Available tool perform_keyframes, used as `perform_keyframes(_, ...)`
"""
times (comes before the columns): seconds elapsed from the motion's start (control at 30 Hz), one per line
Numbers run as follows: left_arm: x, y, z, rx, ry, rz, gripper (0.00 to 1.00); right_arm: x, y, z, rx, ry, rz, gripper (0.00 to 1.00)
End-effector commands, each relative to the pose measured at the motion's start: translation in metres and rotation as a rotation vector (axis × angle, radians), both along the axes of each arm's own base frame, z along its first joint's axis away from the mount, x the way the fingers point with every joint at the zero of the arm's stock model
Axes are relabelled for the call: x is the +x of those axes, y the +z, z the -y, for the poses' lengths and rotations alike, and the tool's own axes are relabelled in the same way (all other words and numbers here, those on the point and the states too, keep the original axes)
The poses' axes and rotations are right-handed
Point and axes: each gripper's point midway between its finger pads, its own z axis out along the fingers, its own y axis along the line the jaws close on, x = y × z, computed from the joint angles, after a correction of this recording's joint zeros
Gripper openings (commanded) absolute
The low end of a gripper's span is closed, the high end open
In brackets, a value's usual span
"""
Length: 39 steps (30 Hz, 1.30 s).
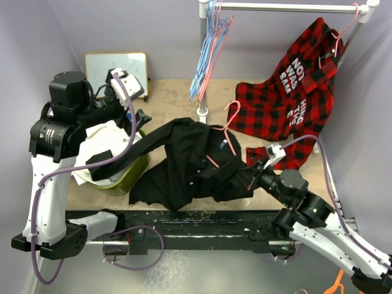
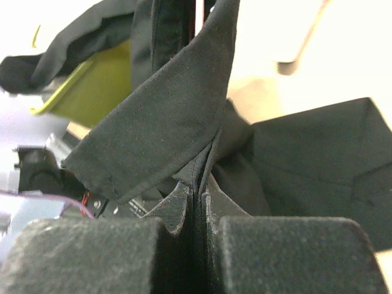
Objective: Place the shirt on the hanger
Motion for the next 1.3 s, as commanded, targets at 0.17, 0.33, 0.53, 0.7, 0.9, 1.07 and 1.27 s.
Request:
perform_keyframes(0.17,0.032,0.046,-0.059,-0.289,0.491,0.027,0.99,0.025,0.084,0.080,-0.008,-0.423,0.099,0.00)
perform_keyframes(0.33,0.034,0.038,-0.076,-0.310,0.601,0.007,0.99,0.038,0.122,0.109,-0.133,-0.571,0.165,0.00)
perform_keyframes(0.53,0.032,0.016,-0.090,-0.307,0.691,-0.054,0.99,0.074,0.160,0.093,-0.307,-0.617,0.218,0.00)
perform_keyframes(0.7,0.029,0.003,-0.092,-0.302,0.704,-0.081,0.99,0.129,0.189,0.071,-0.338,-0.566,0.324,0.00)
perform_keyframes(0.9,0.018,0.005,-0.094,-0.292,0.694,-0.058,0.99,0.157,0.238,0.082,-0.336,-0.598,0.443,0.00)
perform_keyframes(1.07,0.017,0.008,-0.110,-0.269,0.771,-0.011,0.99,0.159,0.259,0.097,-0.378,-0.652,0.492,0.00)
perform_keyframes(1.27,0.016,-0.001,-0.111,-0.253,0.770,-0.022,0.99,0.173,0.266,0.124,-0.428,-0.701,0.492,0.00)
